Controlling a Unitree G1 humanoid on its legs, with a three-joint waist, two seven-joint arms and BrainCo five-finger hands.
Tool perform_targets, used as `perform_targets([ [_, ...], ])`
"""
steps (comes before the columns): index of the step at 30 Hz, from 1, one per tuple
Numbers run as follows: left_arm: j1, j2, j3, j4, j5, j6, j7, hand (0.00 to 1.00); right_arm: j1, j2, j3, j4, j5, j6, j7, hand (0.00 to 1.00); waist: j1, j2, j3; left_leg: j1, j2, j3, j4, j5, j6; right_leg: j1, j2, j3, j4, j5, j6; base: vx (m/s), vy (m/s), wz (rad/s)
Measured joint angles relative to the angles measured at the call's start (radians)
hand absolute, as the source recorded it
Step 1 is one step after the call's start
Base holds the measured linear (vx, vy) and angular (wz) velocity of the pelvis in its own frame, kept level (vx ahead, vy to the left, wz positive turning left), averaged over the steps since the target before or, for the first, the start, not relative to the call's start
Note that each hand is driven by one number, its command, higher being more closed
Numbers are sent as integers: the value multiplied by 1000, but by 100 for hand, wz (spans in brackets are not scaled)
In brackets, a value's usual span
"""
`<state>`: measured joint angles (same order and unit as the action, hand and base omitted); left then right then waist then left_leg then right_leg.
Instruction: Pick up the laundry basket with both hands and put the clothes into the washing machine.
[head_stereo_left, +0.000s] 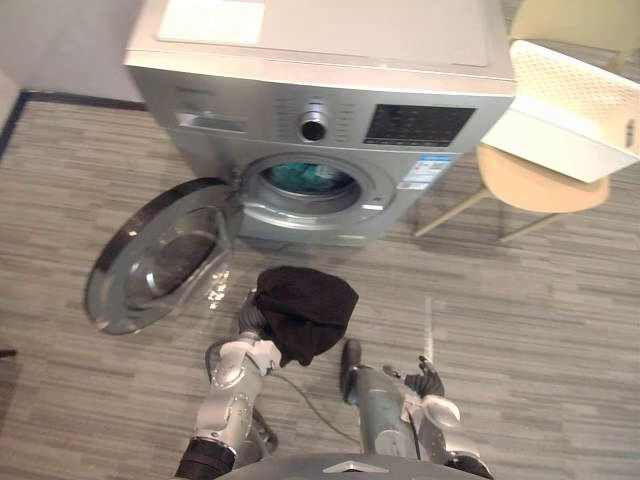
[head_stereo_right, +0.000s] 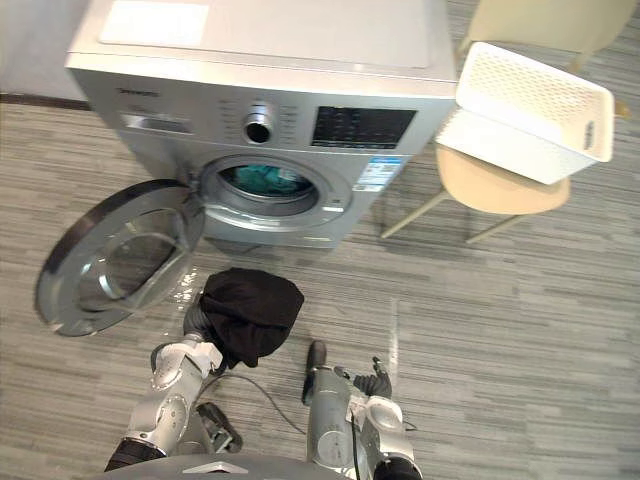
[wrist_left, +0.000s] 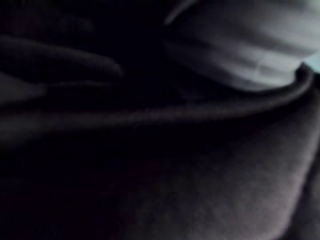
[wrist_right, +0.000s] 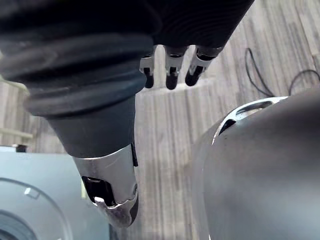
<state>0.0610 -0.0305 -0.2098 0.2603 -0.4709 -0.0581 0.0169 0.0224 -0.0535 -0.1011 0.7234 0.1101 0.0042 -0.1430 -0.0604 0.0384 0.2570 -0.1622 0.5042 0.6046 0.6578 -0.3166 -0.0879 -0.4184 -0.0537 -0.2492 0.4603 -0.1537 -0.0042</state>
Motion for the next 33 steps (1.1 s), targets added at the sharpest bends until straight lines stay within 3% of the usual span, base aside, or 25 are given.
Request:
perform_targets([
  [1,-8,6,-1,8,-2,2,7,100,-7,-4,53,-19,-1,-2,2,0,0,-13,52,-6,66,-67,124,60,92,57,39,-9,31,-35,-35,170,-270,-20],
  [2,-14,13,-4,9,-8,2,15,100,-16,-3,77,-23,0,-2,2,0,3,-23,74,-34,90,-101,190,107,137,77,48,-8,38,-43,-47,144,-308,-19],
  [4,-65,33,-34,30,-30,3,45,100,-58,3,147,-21,4,-6,0,0,4,-50,114,-157,110,-212,340,87,124,93,57,-12,55,-62,-77,56,-208,-2],
  [5,-129,34,-44,55,-39,3,64,100,-88,8,180,-15,9,-8,-1,0,3,-62,140,-253,63,-260,374,49,85,84,54,-15,60,-72,-89,16,-152,18],
  [6,-204,25,-50,88,-65,3,95,100,-121,13,202,7,22,-10,-11,0,5,-73,154,-339,-17,-288,350,24,66,57,42,-18,67,-91,-90,-2,-106,23],
  [7,-245,19,-48,107,-77,1,109,100,-139,15,209,18,22,-8,-14,0,5,-74,160,-379,-55,-297,325,18,62,39,39,-20,80,-108,-100,-22,-11,26],
  [8,-331,13,-39,146,-98,-7,138,100,-185,16,226,49,42,-9,-24,0,5,-72,183,-432,-128,-303,255,17,59,22,36,-28,100,-125,-100,-15,63,19],
  [9,-406,-5,-17,177,-116,-22,179,100,-218,20,248,70,68,-11,-48,0,12,-71,202,-469,-185,-304,161,25,60,2,35,-33,125,-139,-97,-9,84,10],
  [10,-436,-16,1,188,-118,-33,195,100,-224,23,256,70,82,-13,-58,0,19,-70,204,-485,-206,-304,110,39,62,-15,35,-33,141,-148,-95,16,108,-18],
  [11,-489,-35,37,192,-126,-52,221,100,-226,37,263,65,90,-25,-70,0,39,-81,210,-494,-236,-313,59,107,116,-55,29,-18,186,-170,-83,81,82,-16],
  [12,-537,-54,69,192,-135,-77,247,100,-221,49,270,29,93,-34,-91,0,44,-92,220,-504,-244,-282,52,113,135,-83,9,-11,203,-173,-54,151,80,-21],
  [16,-604,-73,110,183,-134,-119,306,100,-229,94,298,-81,98,-34,-100,0,45,-95,243,-520,-232,-211,135,73,201,-159,-29,32,326,-180,-22,154,80,-36],
  [18,-641,-89,138,177,-134,-128,337,100,-250,96,305,-129,96,-35,-102,0,35,-92,254,-537,-226,-189,194,16,207,-254,-58,61,468,-163,1,69,84,-54],
  [19,-675,-95,171,170,-134,-136,353,100,-273,105,304,-168,94,-40,-111,0,26,-90,256,-565,-216,-187,198,-19,205,-342,-60,75,537,-116,7,35,28,-65],
  [20,-729,-101,207,171,-134,-145,372,100,-311,118,293,-208,86,-47,-130,0,18,-82,261,-618,-203,-180,187,-23,217,-446,-63,100,534,-139,-22,38,17,-65],
  [22,-767,-99,256,176,-134,-149,387,100,-365,125,297,-209,84,-49,-133,0,12,-75,271,-661,-187,-173,180,-22,211,-498,-80,132,373,-121,1,58,-79,-42],
  [24,-780,-99,301,184,-134,-149,398,100,-380,135,306,-209,87,-50,-145,0,11,-78,281,-673,-185,-163,178,-14,196,-481,-110,144,200,-5,52,135,-131,-14],
  [25,-799,-98,361,182,-133,-154,399,100,-402,139,307,-209,88,-49,-150,0,13,-65,287,-703,-174,-182,178,8,166,-480,-109,108,177,71,84,121,-126,1],
  [28,-875,-94,452,185,-133,-157,430,100,-404,125,332,-298,101,-61,-163,0,10,-62,295,-772,-165,-222,203,28,153,-558,-106,100,270,39,52,89,-109,20],
  [30,-937,-88,492,185,-133,-158,437,100,-372,116,334,-384,109,-92,-161,0,7,-62,298,-832,-146,-261,270,28,153,-613,-107,101,389,-4,37,97,-158,45],
  [33,-1020,-48,526,185,-132,-158,439,100,-340,112,331,-452,166,-141,-127,0,2,-63,297,-926,-111,-280,332,27,151,-706,-97,101,487,-10,41,7,-155,23],
])
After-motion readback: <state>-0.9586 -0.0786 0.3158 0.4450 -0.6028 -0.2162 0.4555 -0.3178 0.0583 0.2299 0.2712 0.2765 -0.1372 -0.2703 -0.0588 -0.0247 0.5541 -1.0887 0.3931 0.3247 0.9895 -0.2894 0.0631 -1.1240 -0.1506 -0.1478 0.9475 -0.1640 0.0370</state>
